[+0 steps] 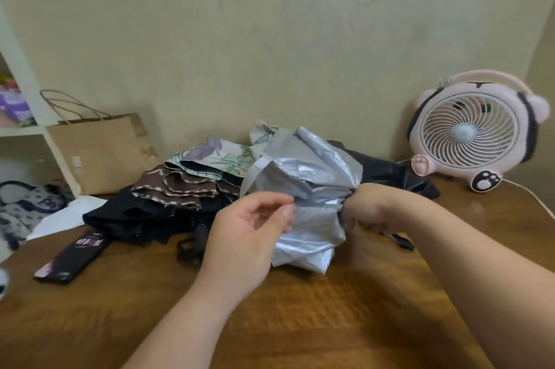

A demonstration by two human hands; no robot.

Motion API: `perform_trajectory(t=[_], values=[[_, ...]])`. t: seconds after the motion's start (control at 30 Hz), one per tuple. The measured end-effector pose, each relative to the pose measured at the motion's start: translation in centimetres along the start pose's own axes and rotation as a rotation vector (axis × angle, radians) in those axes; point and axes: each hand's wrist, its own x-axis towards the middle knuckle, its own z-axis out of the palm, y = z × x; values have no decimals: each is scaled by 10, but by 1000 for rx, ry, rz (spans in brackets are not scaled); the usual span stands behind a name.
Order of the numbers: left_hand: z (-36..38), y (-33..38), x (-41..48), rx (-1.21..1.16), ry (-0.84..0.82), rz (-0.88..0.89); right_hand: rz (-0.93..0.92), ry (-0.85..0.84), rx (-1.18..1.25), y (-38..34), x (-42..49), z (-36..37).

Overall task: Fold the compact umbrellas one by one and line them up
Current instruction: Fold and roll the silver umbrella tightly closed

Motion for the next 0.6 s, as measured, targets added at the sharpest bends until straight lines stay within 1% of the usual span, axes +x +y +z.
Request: perform_trajectory(t=[0.07,0.13,0.23,0.33,0.4,0.5,0.57,0.6], values=[[12,3,4,140,-71,47,41,-67,23,1,1,7],[30,-3,9,314,-164,42,103,-161,95,3,2,12],[52,-30,23,571,-279,-31,148,-289,186,5,4,18],[60,-48,33,808,-379,-137,162,-414,283,5,4,17],[60,-50,38,834,-393,-208,165,-486,359,9,4,11],[60,-55,51,767,-371,-260,169,-630,476,19,1,1],[59,-65,56,789,-311,-243,184,-669,571,23,0,0],[59,-72,56,803,-289,-240,188,-655,622,23,-1,0]])
